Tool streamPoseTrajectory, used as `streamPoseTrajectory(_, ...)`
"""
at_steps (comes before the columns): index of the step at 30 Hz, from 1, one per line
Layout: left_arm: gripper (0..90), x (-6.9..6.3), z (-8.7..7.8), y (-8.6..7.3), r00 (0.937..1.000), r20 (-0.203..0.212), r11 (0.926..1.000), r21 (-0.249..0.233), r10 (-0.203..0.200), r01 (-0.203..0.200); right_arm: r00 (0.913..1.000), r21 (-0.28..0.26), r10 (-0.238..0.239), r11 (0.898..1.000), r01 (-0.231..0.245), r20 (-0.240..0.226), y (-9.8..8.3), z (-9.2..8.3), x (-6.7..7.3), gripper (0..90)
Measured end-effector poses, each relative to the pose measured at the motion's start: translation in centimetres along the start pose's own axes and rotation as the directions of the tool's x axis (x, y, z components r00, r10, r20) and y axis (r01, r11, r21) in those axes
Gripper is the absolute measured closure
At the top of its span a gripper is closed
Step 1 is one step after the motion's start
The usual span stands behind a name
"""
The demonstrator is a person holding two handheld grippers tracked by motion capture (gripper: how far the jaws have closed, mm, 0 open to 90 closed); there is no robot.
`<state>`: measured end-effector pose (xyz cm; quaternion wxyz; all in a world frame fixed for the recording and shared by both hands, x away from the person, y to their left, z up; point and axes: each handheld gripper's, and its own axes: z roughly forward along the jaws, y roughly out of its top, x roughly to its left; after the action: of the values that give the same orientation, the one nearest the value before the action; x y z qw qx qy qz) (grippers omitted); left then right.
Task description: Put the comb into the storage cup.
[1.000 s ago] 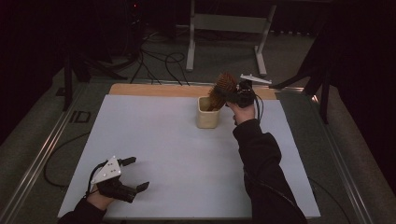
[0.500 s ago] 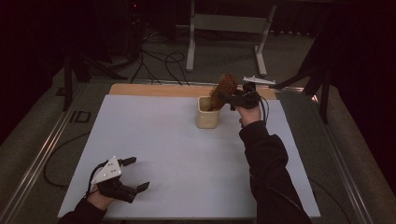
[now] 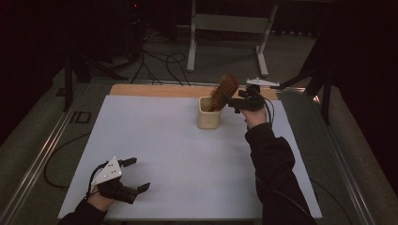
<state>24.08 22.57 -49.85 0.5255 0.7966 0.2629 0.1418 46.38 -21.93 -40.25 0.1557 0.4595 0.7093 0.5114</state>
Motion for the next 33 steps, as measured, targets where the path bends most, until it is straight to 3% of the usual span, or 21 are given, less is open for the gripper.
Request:
streamPoseTrajectory(5,0.0,0.0,0.0,0.0,1.0000,0.001,1.0000,0.000,-0.002,0.002,0.9997,0.002,0.017,1.000,-0.017,-0.017,-0.4,-0.4,-0.5,9.4)
streamPoseTrajectory(18,0.0,0.0,0.0,-0.1,1.0000,0.001,1.0000,0.001,-0.004,0.004,0.9995,0.026,-0.031,0.999,0.031,-0.005,-1.8,-1.7,-0.4,9.4)
streamPoseTrajectory(33,0.0,0.0,0.0,-0.1,1.0000,0.003,1.0000,0.004,-0.001,0.001,0.9966,0.038,-0.066,0.997,0.067,-0.050,-5.4,-4.1,0.4,9.4)
